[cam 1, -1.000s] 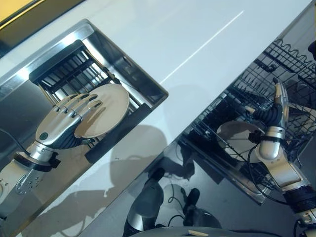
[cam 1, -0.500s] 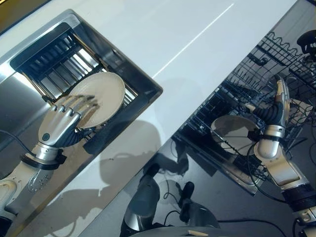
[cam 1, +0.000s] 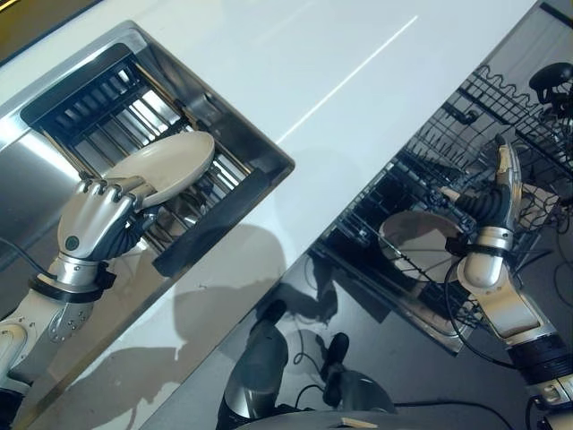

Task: Pick up plates and place into dishwasher.

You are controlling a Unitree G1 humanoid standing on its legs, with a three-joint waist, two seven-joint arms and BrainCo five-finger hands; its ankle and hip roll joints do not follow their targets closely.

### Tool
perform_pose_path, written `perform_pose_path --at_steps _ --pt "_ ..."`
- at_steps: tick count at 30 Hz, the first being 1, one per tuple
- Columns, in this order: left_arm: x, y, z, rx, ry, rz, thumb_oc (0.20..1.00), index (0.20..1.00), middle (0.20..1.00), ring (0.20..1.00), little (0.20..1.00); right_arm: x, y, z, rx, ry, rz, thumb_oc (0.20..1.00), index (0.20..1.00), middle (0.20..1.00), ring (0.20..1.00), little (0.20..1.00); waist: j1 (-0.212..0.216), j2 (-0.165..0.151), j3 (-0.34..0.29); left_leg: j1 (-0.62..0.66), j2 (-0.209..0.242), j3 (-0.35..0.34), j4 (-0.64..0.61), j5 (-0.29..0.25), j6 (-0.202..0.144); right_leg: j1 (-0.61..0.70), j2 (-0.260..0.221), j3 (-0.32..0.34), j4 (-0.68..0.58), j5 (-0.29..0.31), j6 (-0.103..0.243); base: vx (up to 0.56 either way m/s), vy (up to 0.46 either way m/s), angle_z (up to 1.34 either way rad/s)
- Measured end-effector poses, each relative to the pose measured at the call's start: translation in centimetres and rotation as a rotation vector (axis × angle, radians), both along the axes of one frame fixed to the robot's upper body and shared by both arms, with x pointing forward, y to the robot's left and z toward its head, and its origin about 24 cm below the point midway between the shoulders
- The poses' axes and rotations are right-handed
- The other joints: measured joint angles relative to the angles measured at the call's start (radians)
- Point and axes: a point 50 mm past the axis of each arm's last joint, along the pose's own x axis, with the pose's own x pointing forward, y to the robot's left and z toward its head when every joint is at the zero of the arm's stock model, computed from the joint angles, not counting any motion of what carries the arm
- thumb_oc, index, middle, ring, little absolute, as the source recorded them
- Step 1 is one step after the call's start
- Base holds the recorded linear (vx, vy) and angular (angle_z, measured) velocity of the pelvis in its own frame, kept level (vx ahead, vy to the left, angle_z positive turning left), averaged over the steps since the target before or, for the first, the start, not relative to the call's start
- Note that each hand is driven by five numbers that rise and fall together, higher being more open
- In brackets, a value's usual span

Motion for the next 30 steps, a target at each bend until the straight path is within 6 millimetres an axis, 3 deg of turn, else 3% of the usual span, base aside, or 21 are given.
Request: perform_pose_path --at_steps 5,11,22,26,30 --pt "-0.7 1.1 0.2 -0.041 -0.058 0.068 0.2 0.2 0.2 0.2 0.2 0.0 0.1 0.1 0.007 -0.015 0.006 1.0 1.0 1.0 1.0 1.0 0.0 -0.008 -0.019 0.017 0.001 -0.003 -0.014 0.0 0.0 0.019 0.001 0.0 -0.018 0.001 -0.001 0.03 -0.047 0.0" --pt "-2.5 4.0 -0.2 -0.127 -0.187 0.238 0.2 0.2 0.2 0.2 0.2 -0.2 0.9 -0.6 0.055 -0.018 0.01 1.0 1.0 1.0 1.0 1.0 0.012 -0.021 -0.085 0.051 0.007 -0.01 -0.043 -0.001 -0.001 0.063 0.006 -0.001 -0.062 0.004 -0.004 0.04 -0.063 0.04" --pt "-4.4 3.7 1.9 -0.18 -0.364 0.127 0.2 0.2 0.2 0.2 0.2 -1.2 0.5 -1.1 0.05 -0.028 -0.052 1.0 1.0 1.0 1.0 1.0 0.058 -0.025 -0.182 0.069 0.005 -0.038 -0.048 -0.003 -0.004 0.104 0.011 -0.008 -0.092 0.006 -0.007 0.0 -0.054 0.07" --pt "-4.5 2.7 2.4 -0.233 -0.364 0.05 0.2 0.2 0.2 0.2 0.2 -1.5 0.3 0.2 0.044 -0.104 -0.069 1.0 1.0 1.0 1.0 1.0 0.062 -0.023 -0.2 0.071 0.002 -0.046 -0.045 -0.003 -0.004 0.114 0.011 -0.012 -0.097 0.006 -0.007 -0.01 -0.047 0.06" --pt "-4.0 1.8 3.4 -0.292 -0.34 -0.036 0.2 0.2 0.2 0.2 0.2 -1.4 1.1 3.4 0.024 -0.239 -0.016 1.0 1.0 1.0 1.0 1.0 0.061 -0.022 -0.209 0.079 -0.001 -0.057 -0.045 -0.003 -0.004 0.126 0.011 -0.016 -0.101 0.006 -0.007 -0.03 -0.03 0.06"
